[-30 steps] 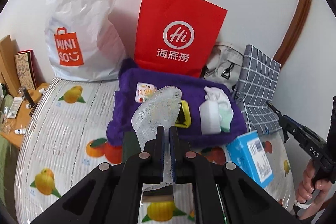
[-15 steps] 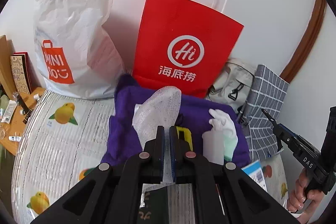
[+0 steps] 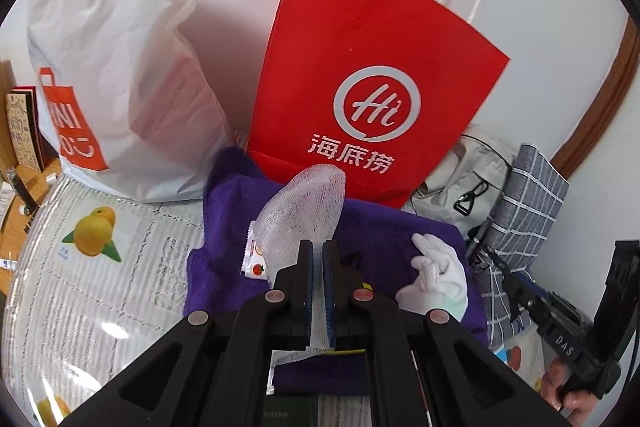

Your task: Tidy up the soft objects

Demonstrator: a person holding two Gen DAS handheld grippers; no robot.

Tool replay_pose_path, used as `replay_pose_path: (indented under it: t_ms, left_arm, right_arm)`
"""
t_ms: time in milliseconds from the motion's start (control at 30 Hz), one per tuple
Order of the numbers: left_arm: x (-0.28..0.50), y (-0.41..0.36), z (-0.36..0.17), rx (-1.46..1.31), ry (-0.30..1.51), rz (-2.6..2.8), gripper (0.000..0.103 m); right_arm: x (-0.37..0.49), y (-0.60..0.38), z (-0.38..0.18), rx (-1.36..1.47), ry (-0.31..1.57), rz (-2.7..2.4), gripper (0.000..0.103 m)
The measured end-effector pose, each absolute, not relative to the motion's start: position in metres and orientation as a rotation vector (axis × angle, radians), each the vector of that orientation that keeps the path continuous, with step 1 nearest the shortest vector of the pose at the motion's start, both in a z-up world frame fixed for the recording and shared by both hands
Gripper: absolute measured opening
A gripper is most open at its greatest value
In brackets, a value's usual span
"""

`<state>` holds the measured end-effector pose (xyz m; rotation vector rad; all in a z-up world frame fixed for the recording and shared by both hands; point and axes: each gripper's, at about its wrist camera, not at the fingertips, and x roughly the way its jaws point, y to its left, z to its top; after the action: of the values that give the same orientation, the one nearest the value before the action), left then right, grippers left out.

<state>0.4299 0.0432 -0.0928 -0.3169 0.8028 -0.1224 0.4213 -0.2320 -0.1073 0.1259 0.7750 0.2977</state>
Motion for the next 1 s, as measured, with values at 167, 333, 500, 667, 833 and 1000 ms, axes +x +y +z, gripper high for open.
replay_pose_path:
  t_ms: [167, 333, 500, 667, 833, 1000]
  left_arm:
    - [0.448, 0.042, -0.109, -0.31, 0.839, -0.11, 0.005]
    - [0.462, 0.05, -0.128, -0.313, 0.883, -0.068, 0.005]
    - [0.473, 0.049, -0.144, -0.331, 0.925, -0.089, 0.005]
    - [0.478, 0.041, -0.153, -0.321, 0.961, -0.104, 0.005]
    - [0.48, 0.041, -0.161, -0.34, 0.985, -0.109, 0.005]
    - [0.482, 0.044, -0.165, -0.38, 1.01, -0.13, 0.018]
  right_arm:
    - [0.432, -0.232, -0.123, 0.104, 0.814, 0.29, 0.021]
    - [0.442, -0.23, -0.139, 0.088, 0.86, 0.295, 0.021]
    - [0.449, -0.228, -0.154, 0.088, 0.904, 0.295, 0.021]
    - [0.454, -0.226, -0.163, 0.08, 0.937, 0.294, 0.021]
    - [0.457, -0.226, -0.169, 0.077, 0.961, 0.303, 0.021]
    - [0.458, -0.226, -0.171, 0.084, 0.965, 0.322, 0.03]
